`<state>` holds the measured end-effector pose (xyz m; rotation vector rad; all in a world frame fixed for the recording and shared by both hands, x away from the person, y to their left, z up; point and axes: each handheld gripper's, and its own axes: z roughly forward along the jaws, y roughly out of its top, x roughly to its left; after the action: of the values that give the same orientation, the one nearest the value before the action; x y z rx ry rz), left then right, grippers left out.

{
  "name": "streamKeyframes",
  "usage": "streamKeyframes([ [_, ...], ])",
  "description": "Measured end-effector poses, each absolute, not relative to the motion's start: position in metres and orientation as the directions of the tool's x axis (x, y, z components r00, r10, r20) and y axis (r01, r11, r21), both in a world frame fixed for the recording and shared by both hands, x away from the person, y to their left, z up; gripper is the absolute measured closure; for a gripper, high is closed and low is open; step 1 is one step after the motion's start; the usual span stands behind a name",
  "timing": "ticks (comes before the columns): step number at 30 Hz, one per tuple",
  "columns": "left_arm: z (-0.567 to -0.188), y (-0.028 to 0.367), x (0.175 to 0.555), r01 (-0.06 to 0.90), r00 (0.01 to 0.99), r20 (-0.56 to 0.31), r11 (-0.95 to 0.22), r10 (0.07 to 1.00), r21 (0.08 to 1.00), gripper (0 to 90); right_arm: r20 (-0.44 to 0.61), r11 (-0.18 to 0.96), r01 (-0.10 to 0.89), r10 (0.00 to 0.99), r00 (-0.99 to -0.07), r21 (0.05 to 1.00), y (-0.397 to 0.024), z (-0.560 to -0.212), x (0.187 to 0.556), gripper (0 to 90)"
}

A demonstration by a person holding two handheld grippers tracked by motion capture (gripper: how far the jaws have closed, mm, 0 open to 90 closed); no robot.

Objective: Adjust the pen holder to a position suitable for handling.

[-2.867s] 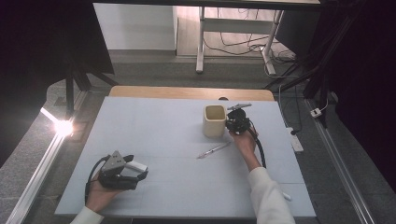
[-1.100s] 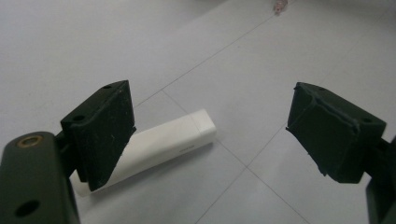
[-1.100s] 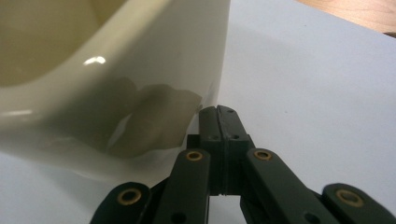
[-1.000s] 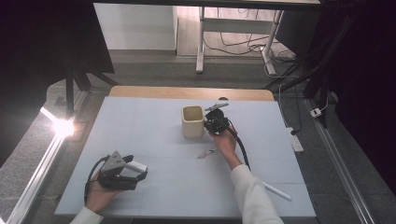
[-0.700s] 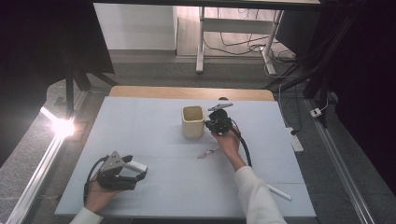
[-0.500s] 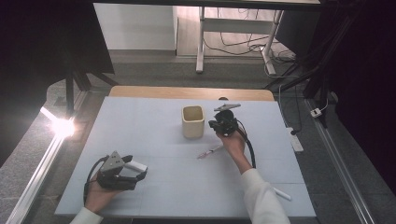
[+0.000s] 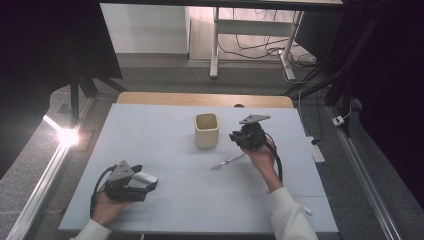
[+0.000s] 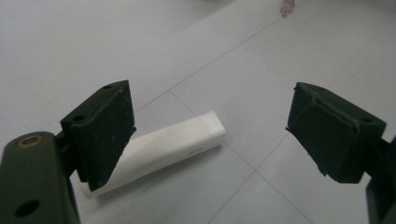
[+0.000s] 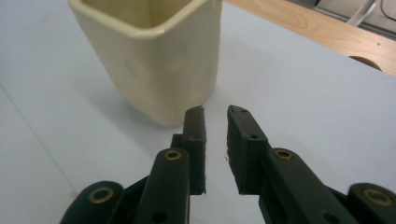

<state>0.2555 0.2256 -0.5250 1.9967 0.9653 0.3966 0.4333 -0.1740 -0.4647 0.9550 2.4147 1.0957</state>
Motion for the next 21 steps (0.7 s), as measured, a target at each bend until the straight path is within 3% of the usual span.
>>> streamKeyframes([
  [10, -0.524, 0.227, 0.253, 0.478, 0.655, -0.086, -0.324, 0.751, 0.816, 14.5, -0.001, 0.525, 0.432, 0.636, -0.772, 0.733, -0.183, -0.451, 0.433, 59.4],
  [21, -0.524, 0.225, 0.255, 0.479, 0.653, -0.075, -0.334, 0.753, 0.812, 14.5, -0.104, 0.647, 0.360, 0.564, -0.819, 0.672, -0.191, -0.435, 0.424, 49.3],
])
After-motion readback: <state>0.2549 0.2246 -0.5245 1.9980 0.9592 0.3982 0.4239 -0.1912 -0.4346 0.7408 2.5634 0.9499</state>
